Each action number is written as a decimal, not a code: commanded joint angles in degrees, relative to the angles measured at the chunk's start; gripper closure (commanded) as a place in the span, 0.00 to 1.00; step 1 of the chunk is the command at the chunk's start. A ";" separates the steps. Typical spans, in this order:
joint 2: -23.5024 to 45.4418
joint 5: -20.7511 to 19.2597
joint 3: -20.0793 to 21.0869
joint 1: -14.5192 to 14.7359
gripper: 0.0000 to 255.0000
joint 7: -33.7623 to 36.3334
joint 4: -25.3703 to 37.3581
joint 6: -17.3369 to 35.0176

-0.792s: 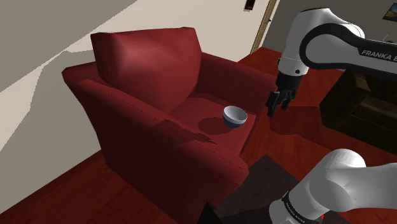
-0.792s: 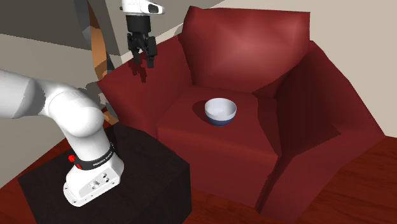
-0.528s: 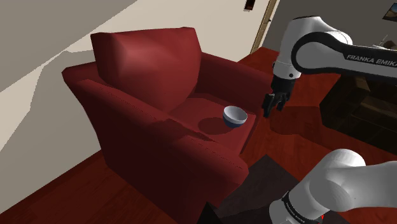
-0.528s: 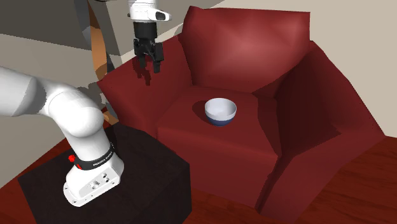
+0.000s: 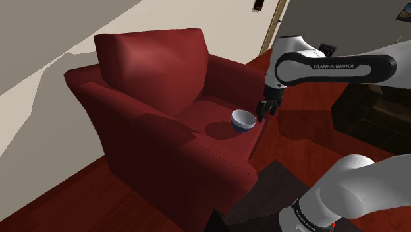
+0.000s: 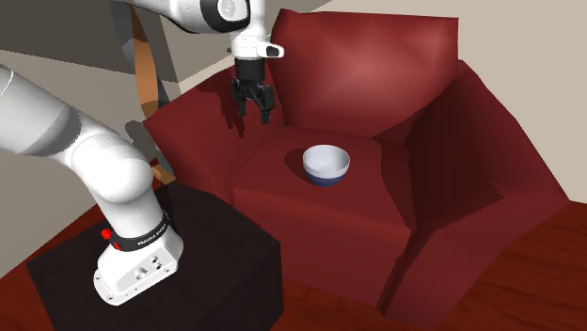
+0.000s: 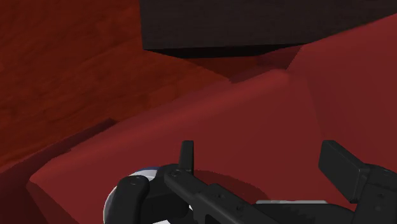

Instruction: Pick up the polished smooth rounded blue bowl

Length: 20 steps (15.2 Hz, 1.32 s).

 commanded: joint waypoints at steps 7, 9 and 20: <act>17.33 -0.58 -3.40 -0.31 0.00 -4.38 4.29 14.33; 21.88 -0.23 -4.00 -0.39 0.00 -5.62 6.25 17.20; 41.39 3.01 -4.92 -1.48 0.00 -11.07 16.78 27.16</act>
